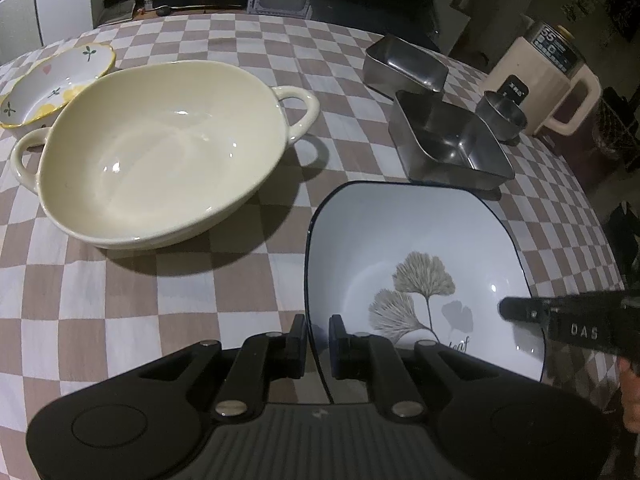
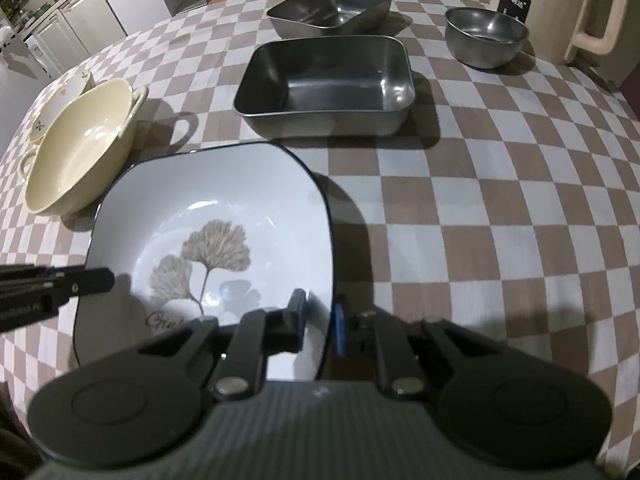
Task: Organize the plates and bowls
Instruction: 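Lower the white plate beside the cream bowl and open the left tool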
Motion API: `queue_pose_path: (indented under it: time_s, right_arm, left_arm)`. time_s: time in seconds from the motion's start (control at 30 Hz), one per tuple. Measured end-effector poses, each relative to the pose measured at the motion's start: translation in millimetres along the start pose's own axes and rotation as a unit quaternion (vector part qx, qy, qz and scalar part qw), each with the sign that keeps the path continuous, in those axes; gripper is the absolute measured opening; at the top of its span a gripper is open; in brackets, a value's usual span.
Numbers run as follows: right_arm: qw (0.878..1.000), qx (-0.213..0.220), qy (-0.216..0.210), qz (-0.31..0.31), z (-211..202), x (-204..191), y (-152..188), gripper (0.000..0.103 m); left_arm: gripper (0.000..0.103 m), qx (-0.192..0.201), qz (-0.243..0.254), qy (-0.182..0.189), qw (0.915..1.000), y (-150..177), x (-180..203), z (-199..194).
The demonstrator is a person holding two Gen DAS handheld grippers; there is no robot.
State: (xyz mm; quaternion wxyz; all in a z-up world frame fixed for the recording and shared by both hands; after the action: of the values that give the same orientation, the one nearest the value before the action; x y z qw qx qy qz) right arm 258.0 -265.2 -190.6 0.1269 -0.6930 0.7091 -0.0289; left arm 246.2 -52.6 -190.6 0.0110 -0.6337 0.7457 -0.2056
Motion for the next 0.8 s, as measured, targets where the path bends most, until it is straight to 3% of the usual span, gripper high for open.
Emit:
queue_pose_path:
  time_s: [0.37, 0.5, 0.57, 0.73, 0.8]
  right_arm:
    - [1.0, 0.003, -0.005, -0.004, 0, 2, 0, 0.018]
    - [1.0, 0.007, -0.006, -0.011, 0, 2, 1, 0.018]
    - [1.0, 0.014, -0.006, -0.014, -1, 1, 1, 0.019]
    - [0.999, 0.034, 0.0, -0.009, -8, 8, 1, 0.022]
    - [0.999, 0.039, 0.0, -0.006, -10, 10, 0, 0.029]
  left_arm:
    - [0.012, 0.0, -0.001, -0.011, 0.9999, -2, 2, 1]
    - [0.016, -0.004, -0.01, -0.016, 0.9998, -1, 2, 1]
    - [0.029, -0.004, -0.015, -0.018, 0.9997, -1, 1, 0]
    - [0.046, -0.002, -0.017, -0.021, 0.9996, 2, 3, -6]
    - [0.054, 0.0, -0.017, -0.021, 0.9996, 4, 5, -9]
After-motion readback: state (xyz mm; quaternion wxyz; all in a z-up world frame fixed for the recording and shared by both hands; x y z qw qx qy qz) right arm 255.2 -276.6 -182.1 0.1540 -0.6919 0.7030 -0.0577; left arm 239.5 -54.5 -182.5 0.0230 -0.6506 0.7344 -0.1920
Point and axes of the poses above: each gripper's, at about its wrist camera, not at the fingertips, and z roughly the way its jaws point, x to its right, y to its underside, the point moved 6 cm from there along z, roughly the way its jaws point, and after that the axes turned 7 degrees about -x, right-handed, at the moved point
